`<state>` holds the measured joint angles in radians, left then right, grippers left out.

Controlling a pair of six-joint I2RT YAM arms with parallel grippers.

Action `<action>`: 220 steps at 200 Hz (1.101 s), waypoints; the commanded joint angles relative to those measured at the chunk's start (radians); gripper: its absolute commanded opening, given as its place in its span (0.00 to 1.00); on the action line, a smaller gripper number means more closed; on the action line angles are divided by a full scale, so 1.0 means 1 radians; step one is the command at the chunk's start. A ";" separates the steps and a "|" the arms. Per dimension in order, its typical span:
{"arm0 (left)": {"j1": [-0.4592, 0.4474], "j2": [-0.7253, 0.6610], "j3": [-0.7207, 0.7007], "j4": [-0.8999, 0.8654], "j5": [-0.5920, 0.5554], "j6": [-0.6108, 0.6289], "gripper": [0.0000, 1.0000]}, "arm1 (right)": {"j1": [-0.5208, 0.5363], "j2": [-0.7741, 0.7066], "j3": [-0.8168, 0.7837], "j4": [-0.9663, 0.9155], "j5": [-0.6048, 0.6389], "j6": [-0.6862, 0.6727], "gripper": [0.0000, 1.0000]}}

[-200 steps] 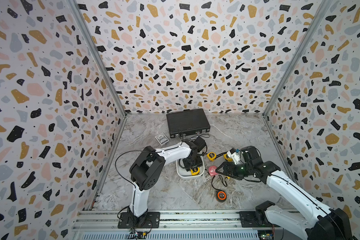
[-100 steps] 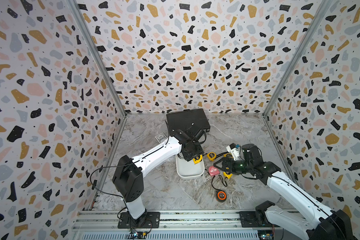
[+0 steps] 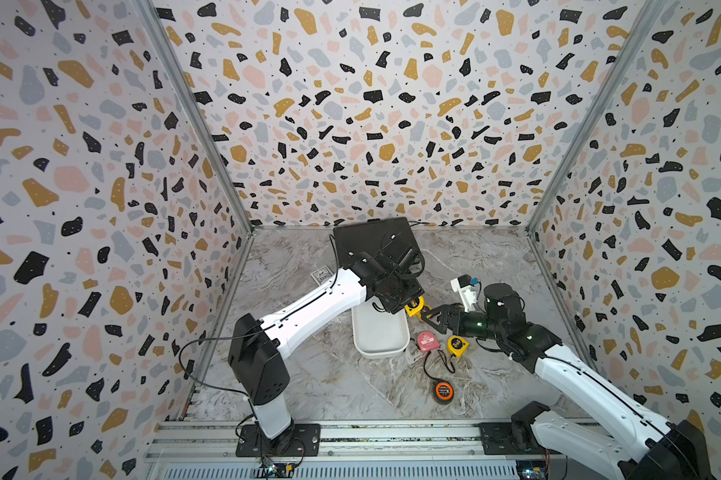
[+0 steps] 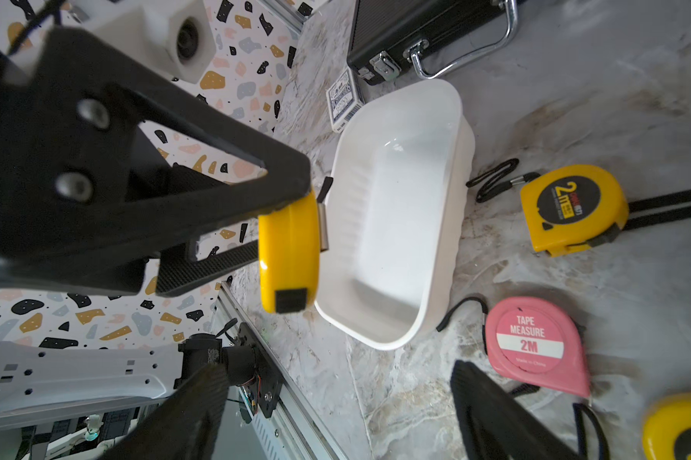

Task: Take the tape measure out of the storage box
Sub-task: Place the tape measure at the center of the board.

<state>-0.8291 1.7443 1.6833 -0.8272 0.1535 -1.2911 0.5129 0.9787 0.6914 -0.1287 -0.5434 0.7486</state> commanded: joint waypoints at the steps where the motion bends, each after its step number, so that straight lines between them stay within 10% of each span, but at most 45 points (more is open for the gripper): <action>1: -0.017 0.022 0.045 0.045 0.035 -0.032 0.00 | 0.007 -0.015 0.037 0.058 0.023 0.015 0.91; 177: -0.047 0.042 0.060 0.107 0.110 -0.056 0.00 | 0.006 -0.012 -0.015 0.126 0.047 0.063 0.10; 199: -0.047 0.052 0.058 0.124 0.124 -0.047 0.63 | -0.010 -0.021 -0.020 0.105 0.059 0.067 0.04; 220: -0.047 0.054 0.059 0.108 0.117 -0.038 0.97 | -0.072 -0.033 -0.024 0.058 0.059 0.066 0.02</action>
<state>-0.8711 1.7836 1.7027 -0.7635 0.2459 -1.3441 0.4911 0.9760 0.6739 -0.0334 -0.4862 0.8280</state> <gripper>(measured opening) 0.847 0.262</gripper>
